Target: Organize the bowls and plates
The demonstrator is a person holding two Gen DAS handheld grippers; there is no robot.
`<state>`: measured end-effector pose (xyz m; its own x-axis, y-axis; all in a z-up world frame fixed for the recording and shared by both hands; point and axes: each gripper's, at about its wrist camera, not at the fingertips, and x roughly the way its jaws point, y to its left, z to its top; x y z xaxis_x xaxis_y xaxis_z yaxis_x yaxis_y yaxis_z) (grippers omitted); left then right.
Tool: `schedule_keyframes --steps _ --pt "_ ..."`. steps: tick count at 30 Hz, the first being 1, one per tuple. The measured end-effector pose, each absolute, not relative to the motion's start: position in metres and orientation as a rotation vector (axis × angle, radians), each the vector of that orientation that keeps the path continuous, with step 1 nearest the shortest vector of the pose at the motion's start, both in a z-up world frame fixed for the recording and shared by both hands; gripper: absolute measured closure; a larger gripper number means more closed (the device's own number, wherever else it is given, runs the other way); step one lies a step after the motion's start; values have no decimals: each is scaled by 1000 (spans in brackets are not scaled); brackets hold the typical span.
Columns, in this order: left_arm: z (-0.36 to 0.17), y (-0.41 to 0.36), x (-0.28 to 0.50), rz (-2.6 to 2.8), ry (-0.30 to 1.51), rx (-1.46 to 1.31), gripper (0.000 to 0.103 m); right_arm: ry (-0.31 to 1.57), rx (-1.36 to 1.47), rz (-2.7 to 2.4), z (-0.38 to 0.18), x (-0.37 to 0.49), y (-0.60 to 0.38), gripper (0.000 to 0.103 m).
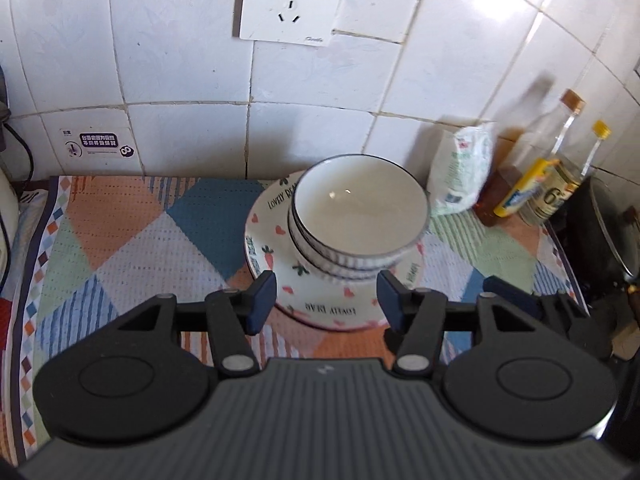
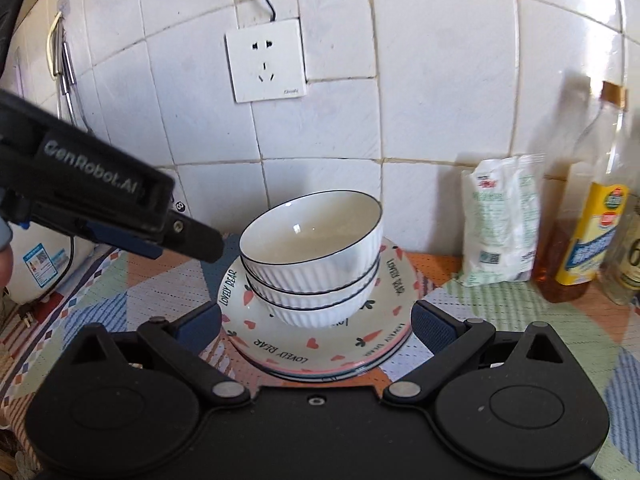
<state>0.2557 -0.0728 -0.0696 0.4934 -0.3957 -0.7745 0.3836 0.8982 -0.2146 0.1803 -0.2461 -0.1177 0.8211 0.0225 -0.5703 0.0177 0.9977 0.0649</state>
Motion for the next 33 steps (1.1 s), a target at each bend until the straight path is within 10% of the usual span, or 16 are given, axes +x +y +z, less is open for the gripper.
schedule_keyframes --steps 26,33 --pt "-6 -22 119 -443 882 65 34 632 130 -193 -27 38 -239 1" --pt "-16 -14 104 -398 905 75 8 641 83 -212 -30 25 -223 1"
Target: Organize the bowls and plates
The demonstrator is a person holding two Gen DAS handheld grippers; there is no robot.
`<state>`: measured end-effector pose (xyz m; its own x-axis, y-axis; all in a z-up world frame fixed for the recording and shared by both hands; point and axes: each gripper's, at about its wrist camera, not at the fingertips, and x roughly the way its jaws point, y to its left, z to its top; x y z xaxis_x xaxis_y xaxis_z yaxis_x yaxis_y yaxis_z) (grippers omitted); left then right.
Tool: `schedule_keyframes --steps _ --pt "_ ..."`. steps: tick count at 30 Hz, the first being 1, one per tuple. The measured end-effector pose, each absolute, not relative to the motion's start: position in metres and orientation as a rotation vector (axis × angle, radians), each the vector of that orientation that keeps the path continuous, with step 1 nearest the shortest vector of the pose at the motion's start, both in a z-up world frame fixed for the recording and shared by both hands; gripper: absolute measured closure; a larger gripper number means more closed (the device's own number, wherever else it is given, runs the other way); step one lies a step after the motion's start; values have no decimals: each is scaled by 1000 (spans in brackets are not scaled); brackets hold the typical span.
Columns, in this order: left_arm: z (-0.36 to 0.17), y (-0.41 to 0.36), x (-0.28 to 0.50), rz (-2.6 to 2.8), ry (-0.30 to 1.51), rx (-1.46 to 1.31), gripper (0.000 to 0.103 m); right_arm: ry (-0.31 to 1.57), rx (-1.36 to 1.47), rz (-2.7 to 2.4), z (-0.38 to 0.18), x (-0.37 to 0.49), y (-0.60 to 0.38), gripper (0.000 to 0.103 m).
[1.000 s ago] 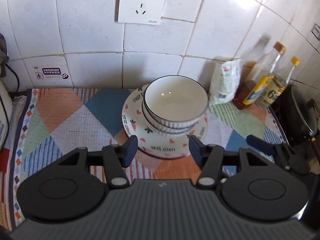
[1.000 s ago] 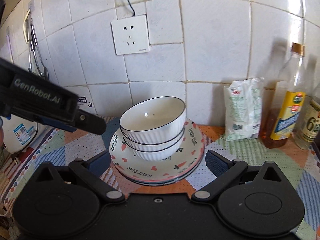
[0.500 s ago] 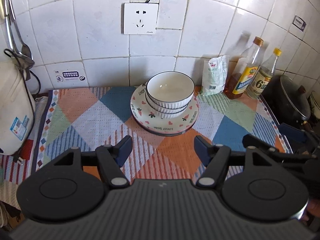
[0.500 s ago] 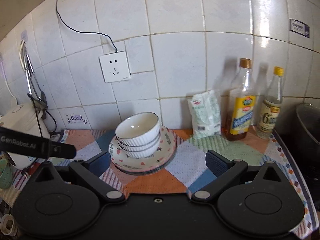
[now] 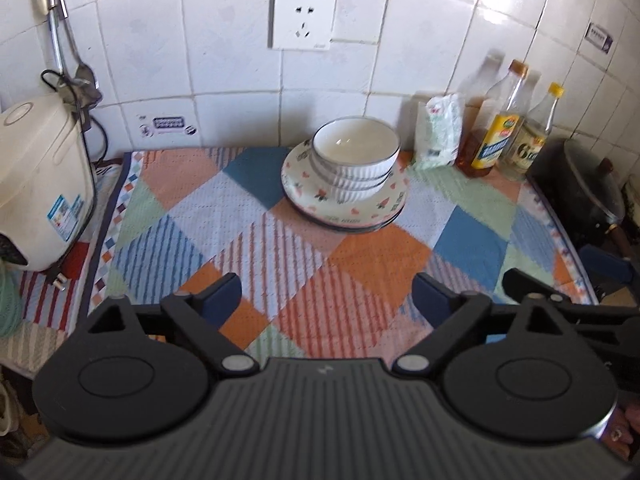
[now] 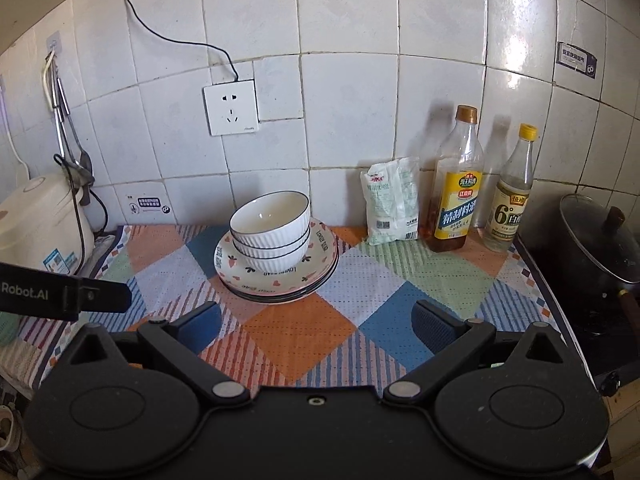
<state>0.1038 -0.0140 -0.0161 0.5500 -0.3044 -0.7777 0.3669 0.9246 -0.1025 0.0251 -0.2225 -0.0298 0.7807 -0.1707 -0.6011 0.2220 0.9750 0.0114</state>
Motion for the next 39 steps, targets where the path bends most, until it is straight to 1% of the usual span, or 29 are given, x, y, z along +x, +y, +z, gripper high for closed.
schedule_keyframes --steps 7,11,16,22,35,39 --pt "-21 -4 89 -312 905 98 8 625 69 -203 -28 11 -205 1" --pt "-18 5 75 -330 858 95 8 610 48 -212 -25 2 -194 1" --pt "-18 6 58 -303 803 165 8 594 53 -230 -24 -7 -188 1" --pt "-23 6 47 -302 766 160 8 596 73 -244 -26 -15 -186 1" --pt "-35 11 48 -259 797 162 6 646 61 -253 -35 -16 -180 1" --pt "-35 10 46 -255 777 172 6 651 60 -246 -36 -16 -178 1"
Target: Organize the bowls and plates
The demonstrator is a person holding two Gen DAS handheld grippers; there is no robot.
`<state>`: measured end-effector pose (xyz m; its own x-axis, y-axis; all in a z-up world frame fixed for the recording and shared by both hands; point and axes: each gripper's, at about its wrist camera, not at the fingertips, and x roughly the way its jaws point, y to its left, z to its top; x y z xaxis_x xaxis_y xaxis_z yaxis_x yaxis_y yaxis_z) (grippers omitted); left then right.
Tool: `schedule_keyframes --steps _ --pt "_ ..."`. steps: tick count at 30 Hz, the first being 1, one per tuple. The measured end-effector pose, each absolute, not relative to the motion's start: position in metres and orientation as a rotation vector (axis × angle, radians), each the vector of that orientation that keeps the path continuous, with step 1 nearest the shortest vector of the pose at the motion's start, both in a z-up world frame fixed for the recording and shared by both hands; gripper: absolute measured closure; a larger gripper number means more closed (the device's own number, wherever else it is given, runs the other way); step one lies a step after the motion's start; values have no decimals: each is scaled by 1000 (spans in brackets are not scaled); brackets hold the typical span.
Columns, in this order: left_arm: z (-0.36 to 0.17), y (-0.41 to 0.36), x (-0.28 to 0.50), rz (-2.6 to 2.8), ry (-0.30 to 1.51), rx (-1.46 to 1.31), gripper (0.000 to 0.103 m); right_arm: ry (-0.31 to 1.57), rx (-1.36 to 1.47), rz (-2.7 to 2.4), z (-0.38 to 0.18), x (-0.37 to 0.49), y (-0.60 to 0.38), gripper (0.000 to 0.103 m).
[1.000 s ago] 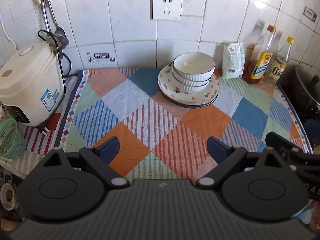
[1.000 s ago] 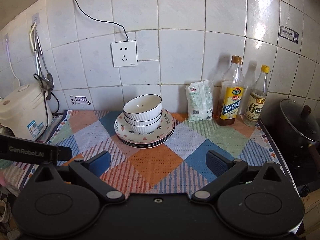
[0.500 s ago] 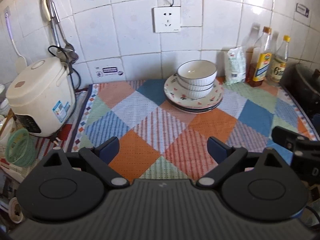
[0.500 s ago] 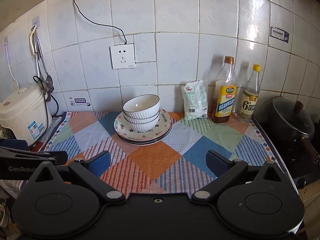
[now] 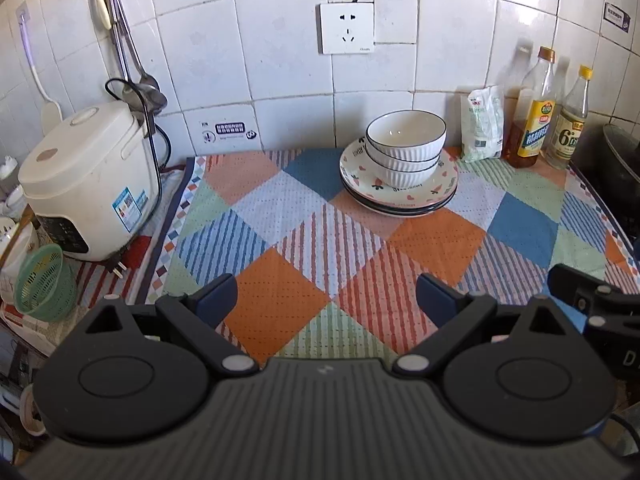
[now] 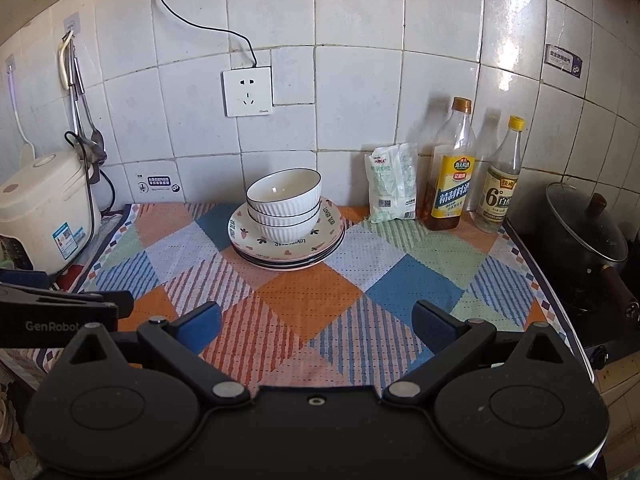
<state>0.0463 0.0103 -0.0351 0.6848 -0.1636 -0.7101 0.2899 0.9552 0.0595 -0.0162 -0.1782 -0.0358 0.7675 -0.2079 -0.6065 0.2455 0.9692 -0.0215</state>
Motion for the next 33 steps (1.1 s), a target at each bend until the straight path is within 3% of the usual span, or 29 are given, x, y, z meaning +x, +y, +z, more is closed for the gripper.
schedule_keyframes --steps 33 --pt "-42 14 51 -229 794 140 6 669 73 -254 -42 -14 -181 1"
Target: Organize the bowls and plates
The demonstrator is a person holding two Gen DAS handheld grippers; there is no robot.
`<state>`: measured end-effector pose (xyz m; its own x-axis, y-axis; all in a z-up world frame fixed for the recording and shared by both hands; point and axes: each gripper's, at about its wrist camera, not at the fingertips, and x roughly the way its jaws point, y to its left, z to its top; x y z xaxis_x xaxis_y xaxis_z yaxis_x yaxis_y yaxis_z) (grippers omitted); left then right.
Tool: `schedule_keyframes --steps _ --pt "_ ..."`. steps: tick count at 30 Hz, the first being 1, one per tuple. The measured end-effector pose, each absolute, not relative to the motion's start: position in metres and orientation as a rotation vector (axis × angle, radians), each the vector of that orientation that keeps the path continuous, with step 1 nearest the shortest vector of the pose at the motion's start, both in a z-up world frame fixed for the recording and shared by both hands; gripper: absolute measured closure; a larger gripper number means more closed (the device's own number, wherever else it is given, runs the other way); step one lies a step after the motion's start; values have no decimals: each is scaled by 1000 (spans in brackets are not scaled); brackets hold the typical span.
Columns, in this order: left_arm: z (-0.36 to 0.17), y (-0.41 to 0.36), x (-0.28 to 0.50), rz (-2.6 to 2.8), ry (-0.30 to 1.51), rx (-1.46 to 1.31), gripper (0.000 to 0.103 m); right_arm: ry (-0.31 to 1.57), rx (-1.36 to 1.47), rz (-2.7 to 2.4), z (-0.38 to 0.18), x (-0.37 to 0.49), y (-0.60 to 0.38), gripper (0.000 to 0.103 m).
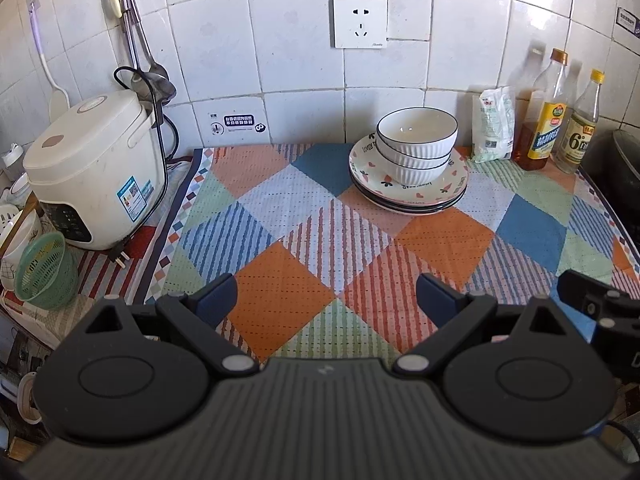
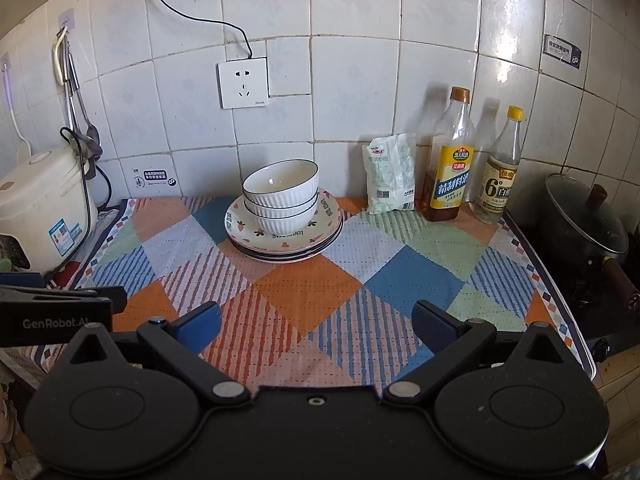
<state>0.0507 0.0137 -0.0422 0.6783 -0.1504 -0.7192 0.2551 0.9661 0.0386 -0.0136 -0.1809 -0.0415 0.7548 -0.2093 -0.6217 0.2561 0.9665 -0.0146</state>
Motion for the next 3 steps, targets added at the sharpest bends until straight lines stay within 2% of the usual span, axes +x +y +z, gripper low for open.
schedule_keyframes --steps 3 --pt "-43 14 51 -226 795 139 6 672 72 -253 -42 -14 -180 1"
